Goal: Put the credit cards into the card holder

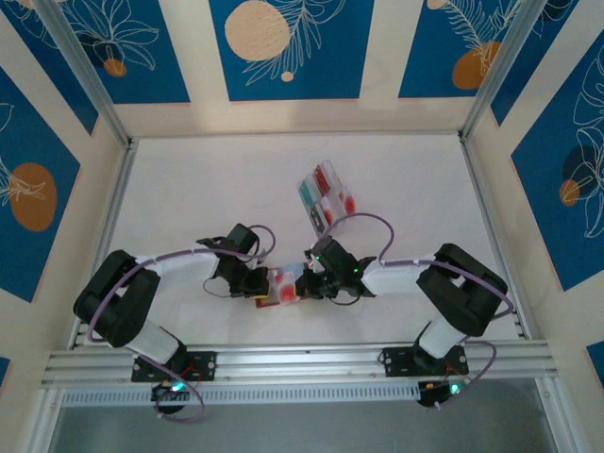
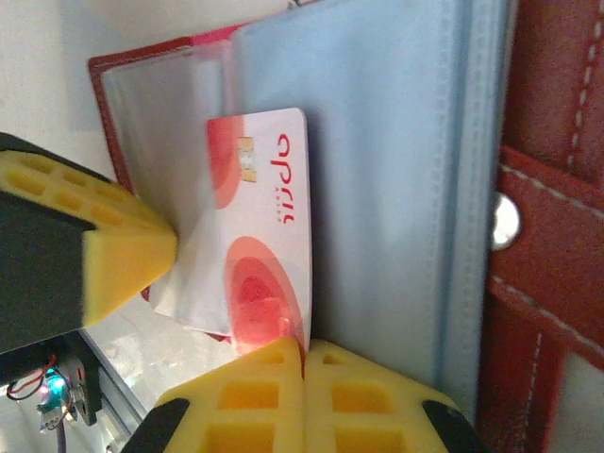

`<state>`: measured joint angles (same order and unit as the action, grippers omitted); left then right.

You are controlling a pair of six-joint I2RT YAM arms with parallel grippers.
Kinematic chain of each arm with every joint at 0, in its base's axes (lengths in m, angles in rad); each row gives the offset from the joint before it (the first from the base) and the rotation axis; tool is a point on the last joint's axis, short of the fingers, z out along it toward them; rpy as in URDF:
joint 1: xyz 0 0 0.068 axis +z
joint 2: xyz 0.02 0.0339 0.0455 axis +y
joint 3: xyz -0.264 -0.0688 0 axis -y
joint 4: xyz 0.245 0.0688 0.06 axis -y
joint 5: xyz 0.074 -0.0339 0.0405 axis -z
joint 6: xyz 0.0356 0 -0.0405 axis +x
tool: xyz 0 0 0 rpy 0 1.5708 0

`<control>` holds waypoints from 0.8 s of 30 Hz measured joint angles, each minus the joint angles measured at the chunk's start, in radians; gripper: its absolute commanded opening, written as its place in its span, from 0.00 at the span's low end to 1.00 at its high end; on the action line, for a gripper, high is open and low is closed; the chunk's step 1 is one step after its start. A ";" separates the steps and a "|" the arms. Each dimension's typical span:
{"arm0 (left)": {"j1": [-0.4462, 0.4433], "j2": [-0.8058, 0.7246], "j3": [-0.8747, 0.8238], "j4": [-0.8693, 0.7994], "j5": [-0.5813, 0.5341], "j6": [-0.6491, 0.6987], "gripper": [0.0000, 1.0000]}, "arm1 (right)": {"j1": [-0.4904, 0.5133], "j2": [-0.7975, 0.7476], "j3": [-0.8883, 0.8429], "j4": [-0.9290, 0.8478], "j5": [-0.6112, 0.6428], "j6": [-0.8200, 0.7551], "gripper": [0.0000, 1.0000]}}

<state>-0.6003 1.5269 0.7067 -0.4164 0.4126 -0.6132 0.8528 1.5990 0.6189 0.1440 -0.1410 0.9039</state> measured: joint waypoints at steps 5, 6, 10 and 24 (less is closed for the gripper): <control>0.001 -0.001 -0.007 0.010 0.009 -0.009 0.00 | -0.016 0.032 0.037 -0.030 -0.047 -0.026 0.00; 0.002 -0.001 -0.008 0.011 0.010 -0.008 0.00 | -0.018 0.035 0.042 -0.034 -0.052 -0.031 0.00; 0.003 -0.002 -0.010 0.013 0.013 -0.009 0.00 | -0.032 0.049 0.071 -0.075 -0.078 -0.051 0.00; 0.004 -0.014 -0.026 0.033 0.013 -0.006 0.00 | -0.059 0.087 0.138 -0.145 -0.095 -0.085 0.00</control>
<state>-0.5964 1.5127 0.6804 -0.3832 0.4259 -0.6189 0.7940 1.6859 0.7574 -0.0013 -0.2356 0.8188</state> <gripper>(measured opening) 0.040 0.049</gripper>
